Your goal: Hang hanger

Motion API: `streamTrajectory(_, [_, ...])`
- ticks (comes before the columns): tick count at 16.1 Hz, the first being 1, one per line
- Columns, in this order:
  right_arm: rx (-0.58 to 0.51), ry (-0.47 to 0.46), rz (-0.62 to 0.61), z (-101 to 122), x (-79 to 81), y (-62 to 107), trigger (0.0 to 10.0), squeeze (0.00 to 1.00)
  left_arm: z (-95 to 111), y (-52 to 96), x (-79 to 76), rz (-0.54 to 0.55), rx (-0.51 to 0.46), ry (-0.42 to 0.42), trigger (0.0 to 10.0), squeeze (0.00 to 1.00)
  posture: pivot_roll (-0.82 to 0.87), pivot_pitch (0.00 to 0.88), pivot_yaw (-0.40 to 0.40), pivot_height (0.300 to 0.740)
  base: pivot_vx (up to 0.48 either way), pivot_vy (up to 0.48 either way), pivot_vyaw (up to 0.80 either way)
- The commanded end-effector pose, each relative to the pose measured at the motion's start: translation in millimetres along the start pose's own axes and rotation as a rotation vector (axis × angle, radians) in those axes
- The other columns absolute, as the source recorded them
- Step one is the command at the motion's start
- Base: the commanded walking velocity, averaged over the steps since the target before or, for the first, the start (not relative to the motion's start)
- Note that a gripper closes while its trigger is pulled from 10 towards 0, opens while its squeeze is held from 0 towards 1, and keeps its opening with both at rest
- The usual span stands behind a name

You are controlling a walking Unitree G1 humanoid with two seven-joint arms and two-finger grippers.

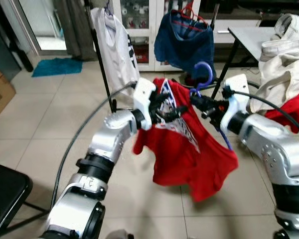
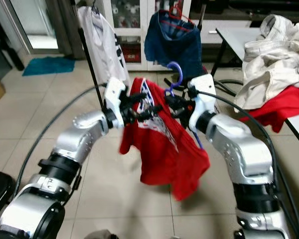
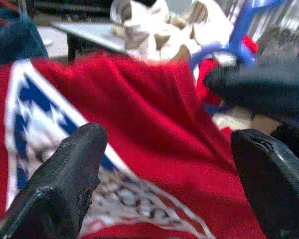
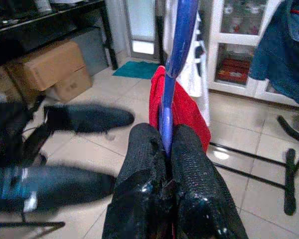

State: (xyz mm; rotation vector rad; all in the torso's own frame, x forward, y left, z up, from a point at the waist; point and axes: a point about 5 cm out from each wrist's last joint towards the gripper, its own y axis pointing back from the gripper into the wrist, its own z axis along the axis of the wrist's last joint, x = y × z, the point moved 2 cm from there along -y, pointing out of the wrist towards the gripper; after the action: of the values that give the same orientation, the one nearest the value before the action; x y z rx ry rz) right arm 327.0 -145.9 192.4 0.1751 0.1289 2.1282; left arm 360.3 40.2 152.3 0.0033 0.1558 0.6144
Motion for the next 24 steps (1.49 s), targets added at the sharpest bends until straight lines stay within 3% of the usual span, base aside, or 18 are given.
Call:
streamTrajectory(1, [-0.015,0.000,-0.015,6.3,-0.7,-2.0,10.0,0.00,7.7,-4.2,0.1,-0.002,0.006,-0.034,10.0,0.00,-0.03,0.000,0.022,0.740,0.000,0.000,0.00])
streamTrajectory(2, [-0.014,-0.010,-0.025,6.9,-0.2,-4.5,10.0,0.00,6.9,-5.7,-0.9,-0.010,0.012,-0.027,10.0,0.00,-0.03,0.000,0.023,0.740,0.000,0.000,0.00])
streamTrajectory(3, [-0.015,-0.021,-0.033,7.7,0.0,-6.8,10.0,0.00,5.3,-6.8,0.1,-0.001,0.028,-0.044,4.5,0.00,-0.03,0.000,0.023,0.740,0.000,0.000,0.00])
streamTrajectory(4, [-0.017,-0.031,-0.039,8.8,0.2,-8.7,10.0,0.00,4.5,-7.5,1.5,0.005,0.033,-0.049,1.1,0.00,-0.03,0.000,0.023,0.740,0.000,0.000,0.00])
streamTrajectory(5, [-0.020,-0.040,-0.039,10.6,1.2,-10.4,10.0,0.00,5.5,-7.7,4.0,0.018,0.021,-0.044,0.0,0.00,-0.03,0.000,0.022,0.740,0.000,0.000,0.00])
streamTrajectory(11, [-0.027,-0.057,-0.021,15.0,7.8,-15.1,10.0,0.00,8.2,-11.8,12.7,0.076,-0.005,-0.003,0.0,0.00,-0.04,0.000,0.023,0.740,0.000,0.000,0.00])
streamTrajectory(24, [-0.021,-0.069,0.051,17.9,26.0,-19.0,10.0,0.00,0.6,-18.5,10.2,0.007,0.061,-0.010,0.0,0.00,-0.05,0.000,0.037,0.740,0.000,0.000,0.00])
